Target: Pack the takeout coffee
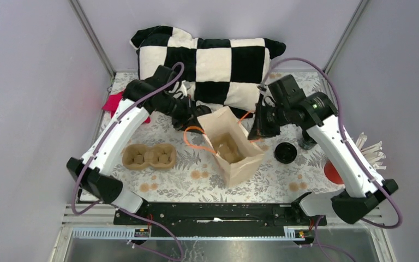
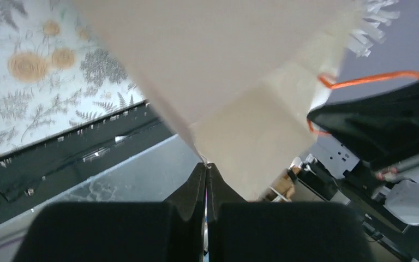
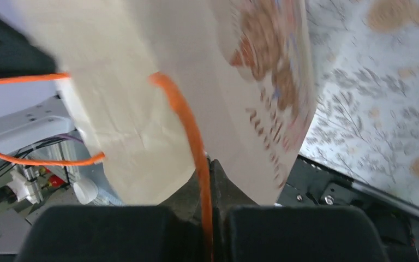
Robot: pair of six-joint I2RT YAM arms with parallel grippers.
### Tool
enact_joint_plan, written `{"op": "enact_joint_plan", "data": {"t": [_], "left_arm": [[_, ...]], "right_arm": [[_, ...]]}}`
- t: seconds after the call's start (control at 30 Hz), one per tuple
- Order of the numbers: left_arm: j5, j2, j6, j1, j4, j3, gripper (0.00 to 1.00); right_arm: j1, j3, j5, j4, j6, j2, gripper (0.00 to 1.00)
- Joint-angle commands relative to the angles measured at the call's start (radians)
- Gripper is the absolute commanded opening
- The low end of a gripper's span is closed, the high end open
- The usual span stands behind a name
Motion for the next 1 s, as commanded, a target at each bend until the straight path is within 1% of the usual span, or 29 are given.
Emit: {"op": "enact_joint_plan", "data": {"t": [0.0, 0.03, 0.07, 0.1, 0.13, 0.17, 0.2, 0.23, 0.27, 0.3, 0.33, 0.37, 0.4, 0.43, 0.47, 0.5, 0.53, 0.57, 0.6, 0.63, 0.7, 0.73, 0.83, 0.9, 0.97], "left_arm": [[-0.129, 0.047, 0.016, -0.030, -0.031, 0.313, 0.00], [-0.146, 0.049, 0.030, -0.027, -0.061, 0.263, 0.00], [-0.139, 0.034, 0.054, -0.027, -0.018, 0.132, 0.00], [-0.088, 0.021, 0.055, -0.024, 0.038, -0.103, 0.00], [-0.004, 0.023, 0.057, -0.009, 0.054, -0.181, 0.00], [0.028, 0.016, 0.048, -0.017, 0.060, -0.143, 0.00], [-0.005, 0.010, 0.035, -0.045, 0.049, -0.013, 0.00], [-0.048, 0.012, 0.032, -0.061, 0.037, 0.121, 0.00], [-0.080, 0.017, 0.041, -0.068, 0.028, 0.231, 0.00], [-0.114, 0.018, 0.044, -0.069, 0.018, 0.259, 0.00], [-0.150, 0.009, 0.049, -0.067, 0.017, 0.199, 0.00], [-0.163, -0.003, 0.058, -0.067, 0.040, 0.063, 0.00], [-0.120, -0.004, 0.060, -0.053, 0.055, -0.061, 0.00], [-0.052, 0.002, 0.052, -0.044, 0.062, -0.119, 0.00], [-0.053, -0.012, 0.038, -0.058, 0.085, -0.085, 0.00], [-0.105, -0.031, 0.035, -0.071, 0.095, 0.000, 0.00], [-0.140, -0.050, 0.049, -0.076, 0.100, 0.086, 0.00], [-0.194, -0.070, 0.063, -0.077, 0.114, 0.123, 0.00], [-0.210, -0.091, 0.076, -0.077, 0.138, 0.111, 0.00], [-0.199, -0.109, 0.086, -0.077, 0.170, 0.074, 0.00], [-0.175, -0.128, 0.093, -0.089, 0.249, 0.006, 0.00], [-0.212, -0.145, 0.107, -0.113, 0.283, -0.013, 0.00], [-0.396, -0.208, 0.190, -0.208, 0.383, -0.085, 0.00], [-0.439, -0.252, 0.228, -0.240, 0.464, -0.158, 0.00], [-0.448, -0.286, 0.242, -0.263, 0.530, -0.216, 0.00]], "right_arm": [[0.058, 0.301, 0.007, -0.002, 0.014, 0.065, 0.00], [0.058, 0.285, 0.009, 0.005, 0.014, 0.064, 0.00], [0.057, 0.191, -0.001, 0.040, 0.001, 0.048, 0.00], [0.054, 0.054, -0.016, 0.109, -0.002, 0.025, 0.00], [0.036, -0.059, -0.031, 0.114, -0.003, 0.028, 0.00], [0.025, -0.056, -0.052, 0.072, -0.024, 0.050, 0.00], [0.045, 0.086, -0.033, 0.010, -0.047, 0.076, 0.00], [0.084, 0.235, 0.025, -0.023, -0.047, 0.090, 0.00], [0.116, 0.345, 0.050, -0.033, -0.048, 0.097, 0.00], [0.121, 0.388, 0.042, -0.017, -0.049, 0.095, 0.00], [0.122, 0.345, 0.039, 0.019, -0.048, 0.080, 0.00], [0.120, 0.234, 0.037, 0.075, -0.053, 0.050, 0.00], [0.107, 0.063, 0.023, 0.134, -0.060, 0.019, 0.00], [0.081, -0.056, -0.010, 0.165, -0.055, 0.007, 0.00], [0.075, -0.060, -0.046, 0.138, -0.076, 0.023, 0.00], [0.125, 0.016, -0.015, 0.114, -0.090, 0.031, 0.00], [0.196, 0.104, 0.058, 0.121, -0.109, 0.020, 0.00], [0.229, 0.178, 0.111, 0.155, -0.139, 0.006, 0.00], [0.234, 0.204, 0.144, 0.193, -0.172, -0.016, 0.00], [0.234, 0.178, 0.184, 0.253, -0.210, -0.050, 0.00], [0.235, 0.041, 0.203, 0.386, -0.327, -0.137, 0.00], [0.235, -0.001, 0.207, 0.427, -0.371, -0.154, 0.00], [0.234, -0.038, 0.222, 0.502, -0.458, -0.166, 0.00], [0.235, -0.087, 0.238, 0.560, -0.498, -0.181, 0.00], [0.234, -0.123, 0.243, 0.591, -0.548, -0.190, 0.00]]}}
